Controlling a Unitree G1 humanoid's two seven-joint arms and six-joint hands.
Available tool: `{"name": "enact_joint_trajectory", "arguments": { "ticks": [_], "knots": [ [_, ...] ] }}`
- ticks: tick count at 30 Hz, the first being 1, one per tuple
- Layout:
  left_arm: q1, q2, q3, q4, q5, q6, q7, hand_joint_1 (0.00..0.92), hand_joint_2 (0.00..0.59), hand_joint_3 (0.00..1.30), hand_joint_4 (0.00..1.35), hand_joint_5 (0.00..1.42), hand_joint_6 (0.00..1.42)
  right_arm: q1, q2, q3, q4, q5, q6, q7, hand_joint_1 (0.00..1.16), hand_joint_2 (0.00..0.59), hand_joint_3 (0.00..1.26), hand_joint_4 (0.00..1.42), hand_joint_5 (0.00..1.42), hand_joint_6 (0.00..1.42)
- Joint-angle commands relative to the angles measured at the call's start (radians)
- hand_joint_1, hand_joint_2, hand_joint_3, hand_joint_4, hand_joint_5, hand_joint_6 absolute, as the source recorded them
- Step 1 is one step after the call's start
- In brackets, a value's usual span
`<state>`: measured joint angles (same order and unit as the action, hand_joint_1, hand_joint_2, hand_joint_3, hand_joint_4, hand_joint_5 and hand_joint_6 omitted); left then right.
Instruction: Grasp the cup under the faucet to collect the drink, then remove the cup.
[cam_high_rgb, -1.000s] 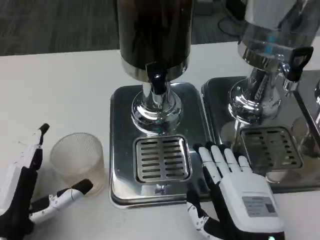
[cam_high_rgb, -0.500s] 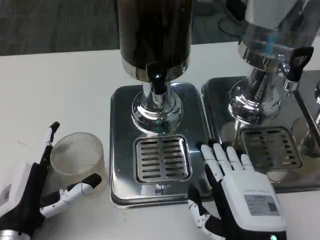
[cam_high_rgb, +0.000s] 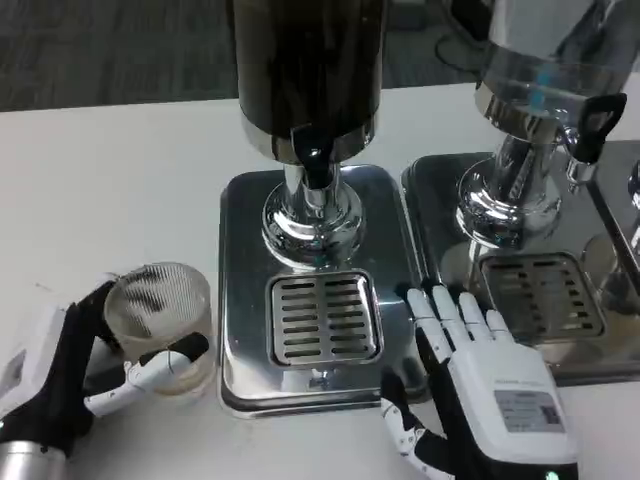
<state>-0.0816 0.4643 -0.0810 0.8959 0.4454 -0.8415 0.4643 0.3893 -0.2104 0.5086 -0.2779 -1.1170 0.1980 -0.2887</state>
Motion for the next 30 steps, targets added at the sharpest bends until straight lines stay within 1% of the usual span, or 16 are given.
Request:
{"name": "enact_joint_trajectory", "arguments": {
  "ticks": [1,5,10,15,17,22,30],
  "knots": [
    [0.012,0.005,-0.012,0.008,0.025,-0.003,0.031,0.42,0.097,0.44,0.56,0.77,0.95,-0.005,-0.004,-0.006,-0.006,-0.006,-0.004,-0.004,0.45,0.497,0.05,0.0,0.0,0.03],
    [0.014,0.007,-0.017,0.002,0.035,0.002,0.061,0.445,0.118,0.44,0.58,0.78,0.96,-0.006,-0.004,-0.005,-0.005,-0.006,-0.005,-0.004,0.45,0.497,0.05,0.0,0.0,0.03],
    [0.016,0.007,-0.016,0.0,0.051,0.004,0.091,0.463,0.117,0.46,0.58,0.79,0.98,-0.007,-0.004,-0.008,-0.005,-0.003,-0.005,-0.002,0.45,0.497,0.05,0.0,0.0,0.03],
    [0.019,0.007,-0.013,-0.016,0.07,0.009,0.136,0.492,0.139,0.44,0.56,0.79,0.99,-0.011,-0.005,-0.01,-0.003,-0.002,-0.005,-0.004,0.45,0.497,0.05,0.0,0.0,0.03],
    [0.02,0.007,-0.011,-0.024,0.077,0.011,0.148,0.5,0.147,0.44,0.57,0.79,1.02,-0.011,-0.006,-0.011,-0.004,-0.004,-0.005,-0.006,0.45,0.497,0.05,0.0,0.0,0.03],
    [0.026,0.008,0.002,-0.084,0.088,0.017,0.174,0.516,0.142,0.46,0.58,0.81,1.04,-0.014,-0.003,-0.013,-0.003,-0.006,-0.001,-0.003,0.45,0.497,0.05,0.0,0.0,0.03],
    [0.034,0.006,0.008,-0.115,0.089,0.016,0.19,0.513,0.141,0.45,0.58,0.8,1.03,-0.015,0.001,-0.014,-0.001,-0.011,0.0,-0.009,0.45,0.497,0.05,0.0,0.0,0.03]
  ]
}}
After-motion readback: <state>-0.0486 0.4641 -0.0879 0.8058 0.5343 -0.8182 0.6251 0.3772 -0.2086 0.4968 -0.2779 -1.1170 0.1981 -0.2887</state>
